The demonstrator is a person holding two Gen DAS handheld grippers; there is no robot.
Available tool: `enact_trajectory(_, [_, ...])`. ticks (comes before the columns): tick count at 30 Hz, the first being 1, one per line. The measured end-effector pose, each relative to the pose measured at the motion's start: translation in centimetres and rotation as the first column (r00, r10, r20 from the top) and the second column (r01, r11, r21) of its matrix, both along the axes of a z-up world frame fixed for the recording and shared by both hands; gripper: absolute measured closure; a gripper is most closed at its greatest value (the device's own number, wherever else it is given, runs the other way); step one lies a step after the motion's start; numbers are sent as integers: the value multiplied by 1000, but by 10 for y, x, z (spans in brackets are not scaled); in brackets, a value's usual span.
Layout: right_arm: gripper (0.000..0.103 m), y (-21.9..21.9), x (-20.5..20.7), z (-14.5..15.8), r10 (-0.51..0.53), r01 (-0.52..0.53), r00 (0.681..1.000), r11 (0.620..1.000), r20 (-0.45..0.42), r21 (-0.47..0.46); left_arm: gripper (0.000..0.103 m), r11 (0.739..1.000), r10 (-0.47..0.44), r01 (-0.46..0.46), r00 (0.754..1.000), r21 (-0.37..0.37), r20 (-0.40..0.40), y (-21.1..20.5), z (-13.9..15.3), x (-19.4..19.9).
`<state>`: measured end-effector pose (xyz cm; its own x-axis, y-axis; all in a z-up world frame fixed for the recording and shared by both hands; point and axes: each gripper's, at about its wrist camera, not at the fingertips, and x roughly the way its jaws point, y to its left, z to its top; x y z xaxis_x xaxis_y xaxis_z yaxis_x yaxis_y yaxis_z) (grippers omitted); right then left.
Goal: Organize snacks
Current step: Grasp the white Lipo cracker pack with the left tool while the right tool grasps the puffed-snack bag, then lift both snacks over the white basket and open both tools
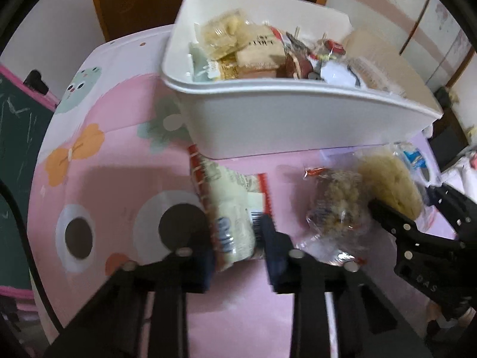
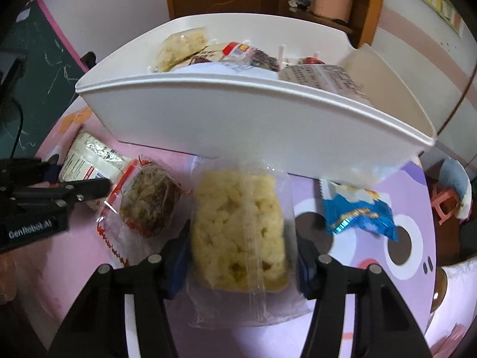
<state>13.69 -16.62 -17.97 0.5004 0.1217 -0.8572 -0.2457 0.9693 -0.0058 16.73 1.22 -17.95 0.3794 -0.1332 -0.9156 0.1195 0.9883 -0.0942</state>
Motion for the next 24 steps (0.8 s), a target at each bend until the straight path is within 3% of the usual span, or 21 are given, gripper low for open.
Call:
enact_trajectory(11, [46, -15, -50, 38, -43, 39, 997, 997, 57, 60, 87, 997, 36, -32, 997, -65, 67, 24, 42, -55])
enact_trajectory(24, [46, -20, -97, 94, -39, 22, 986, 994, 162, 105, 87, 993, -25, 52, 969, -102, 247, 11, 137, -98])
